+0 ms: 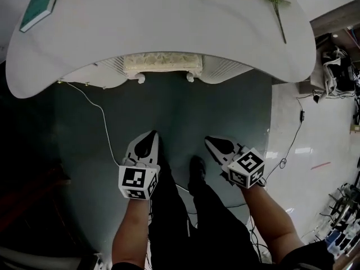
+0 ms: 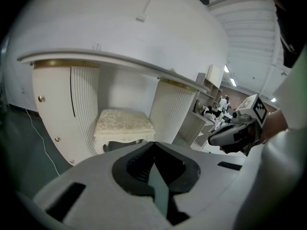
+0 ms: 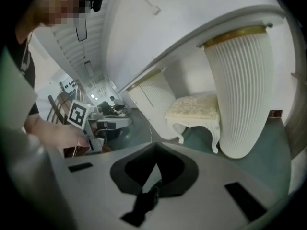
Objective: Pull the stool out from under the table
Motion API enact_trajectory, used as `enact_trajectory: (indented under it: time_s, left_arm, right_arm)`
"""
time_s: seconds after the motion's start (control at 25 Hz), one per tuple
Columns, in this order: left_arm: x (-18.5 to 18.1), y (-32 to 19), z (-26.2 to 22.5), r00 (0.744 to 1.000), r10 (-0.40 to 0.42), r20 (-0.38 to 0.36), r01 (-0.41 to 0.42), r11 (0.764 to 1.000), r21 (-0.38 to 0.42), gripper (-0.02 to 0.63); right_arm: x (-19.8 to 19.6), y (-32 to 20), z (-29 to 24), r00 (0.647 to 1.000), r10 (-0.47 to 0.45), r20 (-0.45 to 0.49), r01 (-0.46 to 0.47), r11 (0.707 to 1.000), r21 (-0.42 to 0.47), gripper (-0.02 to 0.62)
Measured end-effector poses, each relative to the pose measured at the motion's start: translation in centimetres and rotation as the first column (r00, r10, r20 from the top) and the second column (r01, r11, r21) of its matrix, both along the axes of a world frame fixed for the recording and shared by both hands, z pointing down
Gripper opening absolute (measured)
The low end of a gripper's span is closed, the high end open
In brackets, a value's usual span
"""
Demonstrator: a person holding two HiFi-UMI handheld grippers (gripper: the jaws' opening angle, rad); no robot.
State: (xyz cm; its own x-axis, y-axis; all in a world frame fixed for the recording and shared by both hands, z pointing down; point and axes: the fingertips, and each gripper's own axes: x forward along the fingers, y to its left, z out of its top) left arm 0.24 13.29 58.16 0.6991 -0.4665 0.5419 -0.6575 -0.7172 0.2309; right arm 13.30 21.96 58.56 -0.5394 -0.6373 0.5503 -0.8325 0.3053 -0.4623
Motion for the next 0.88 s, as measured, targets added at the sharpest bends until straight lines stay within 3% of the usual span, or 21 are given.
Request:
enact_trajectory:
  time_s: [0.2,0.44,0.56,0.76,0.88]
  left_arm:
    - [-1.6,-2.1,7.1,0.999,-0.038,0.022,0.038,0.999,0.021,0.000]
    - [-3.9,-8.0,12.1,0.997,-0.065,0.050,0.062,0.997,0.051,0.000]
    - [-4.0,-10.2,13.9,0.996,-0.082,0.037,0.081,0.996,0.032,0.000]
    - [-4.0,-13.5,16.6,0.995,0.011,0.101,-0.016,0.999,0.051,0.000]
    - [-4.9,-15.7,18.8,0.988,0.038,0.149,-0.042,0.999,0.022,0.001]
  right_arm:
    - [-1.3,-1.0,7.0,0.990,-0.129,-0.058,0.129,0.992,-0.002,0.006]
    - [0.8,-8.8,11.1,0.992,-0.036,-0.124,0.046,0.995,0.084,0.006]
    - [1.2,-12.1,12.5,0.987,-0.035,-0.158,0.051,0.994,0.099,0.008]
    - [1.3,-15.7,17.0,0.952,-0.120,-0.282,0.136,0.990,0.039,0.079]
    - [2.5,-17.5,18.8,0.927,-0.106,-0.359,0.125,0.992,0.030,0.087]
